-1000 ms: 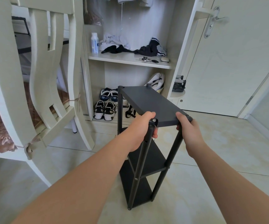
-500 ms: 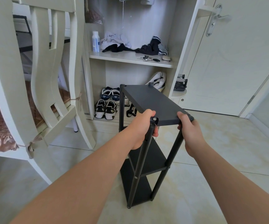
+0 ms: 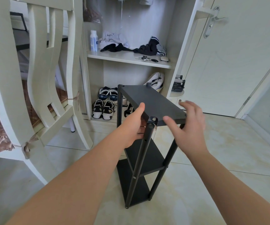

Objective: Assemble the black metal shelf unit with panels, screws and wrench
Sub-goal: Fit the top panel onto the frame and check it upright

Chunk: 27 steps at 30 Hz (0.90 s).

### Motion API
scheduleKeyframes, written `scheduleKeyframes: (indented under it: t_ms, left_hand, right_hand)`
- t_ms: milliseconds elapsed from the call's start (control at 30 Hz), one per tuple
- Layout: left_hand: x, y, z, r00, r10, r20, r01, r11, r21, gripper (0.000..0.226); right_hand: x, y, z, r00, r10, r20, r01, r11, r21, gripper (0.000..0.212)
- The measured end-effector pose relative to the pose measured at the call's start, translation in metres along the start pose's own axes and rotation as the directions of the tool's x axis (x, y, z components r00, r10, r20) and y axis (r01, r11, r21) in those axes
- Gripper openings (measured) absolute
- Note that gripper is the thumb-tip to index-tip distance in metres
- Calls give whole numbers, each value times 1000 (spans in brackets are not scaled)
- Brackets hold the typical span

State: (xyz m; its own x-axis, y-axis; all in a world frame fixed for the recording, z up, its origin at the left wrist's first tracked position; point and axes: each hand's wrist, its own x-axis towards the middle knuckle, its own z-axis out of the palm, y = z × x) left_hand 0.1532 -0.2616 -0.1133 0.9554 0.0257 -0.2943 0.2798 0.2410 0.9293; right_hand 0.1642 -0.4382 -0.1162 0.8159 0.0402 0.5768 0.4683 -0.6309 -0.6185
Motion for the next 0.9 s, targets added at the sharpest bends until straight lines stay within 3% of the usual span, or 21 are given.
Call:
scheduleKeyframes:
  t_ms: [133, 367, 567, 767, 900]
  left_hand:
    - [2, 0, 2, 1000, -25, 16, 26, 999, -36, 58]
    - [8, -1, 10, 999, -38, 7, 39, 976, -215, 49]
    - [13, -6, 8, 995, 16, 94, 0, 985, -175, 45]
    - [15, -2, 9, 999, -19, 50, 28, 985, -173, 41]
    - [16, -2, 10, 999, -28, 43, 36, 980, -195, 39]
  right_hand:
    - [-8, -9, 6, 947, -138, 291, 191, 969, -159, 88]
    - [7, -5, 17, 943, -147, 299, 221, 947, -231, 93]
    - [7, 5, 21, 949, -177, 262, 232, 953, -196, 91]
    - [7, 6, 18, 950, -182, 253, 221, 966, -134, 77]
    - [7, 7, 20, 949, -187, 255, 229, 962, -146, 81]
